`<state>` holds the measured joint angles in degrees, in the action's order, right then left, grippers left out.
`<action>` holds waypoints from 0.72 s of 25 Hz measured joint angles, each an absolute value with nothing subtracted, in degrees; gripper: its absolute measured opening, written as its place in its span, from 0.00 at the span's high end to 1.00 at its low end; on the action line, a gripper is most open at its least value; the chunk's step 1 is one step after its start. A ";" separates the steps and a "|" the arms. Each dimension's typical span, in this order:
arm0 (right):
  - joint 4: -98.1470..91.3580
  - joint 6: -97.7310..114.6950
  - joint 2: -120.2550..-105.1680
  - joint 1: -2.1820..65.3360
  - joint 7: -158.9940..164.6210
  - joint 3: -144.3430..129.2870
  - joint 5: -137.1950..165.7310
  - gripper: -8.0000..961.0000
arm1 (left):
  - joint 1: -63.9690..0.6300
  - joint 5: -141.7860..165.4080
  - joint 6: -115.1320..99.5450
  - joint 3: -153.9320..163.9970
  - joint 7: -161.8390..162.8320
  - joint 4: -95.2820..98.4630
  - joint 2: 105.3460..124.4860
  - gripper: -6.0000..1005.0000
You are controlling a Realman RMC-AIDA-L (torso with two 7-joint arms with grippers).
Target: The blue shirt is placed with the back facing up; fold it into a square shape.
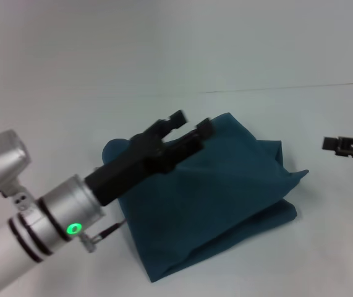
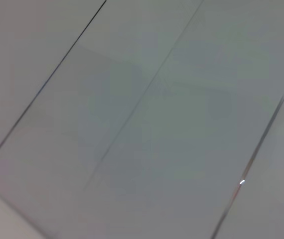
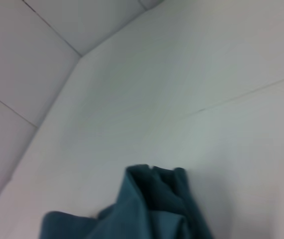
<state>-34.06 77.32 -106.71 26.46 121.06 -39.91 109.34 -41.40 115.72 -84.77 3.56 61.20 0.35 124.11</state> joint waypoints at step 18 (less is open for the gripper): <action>-27.91 64.20 -109.80 43.65 128.37 -41.22 121.44 0.33 | -30.49 115.78 -91.70 15.14 62.42 21.22 123.93 0.11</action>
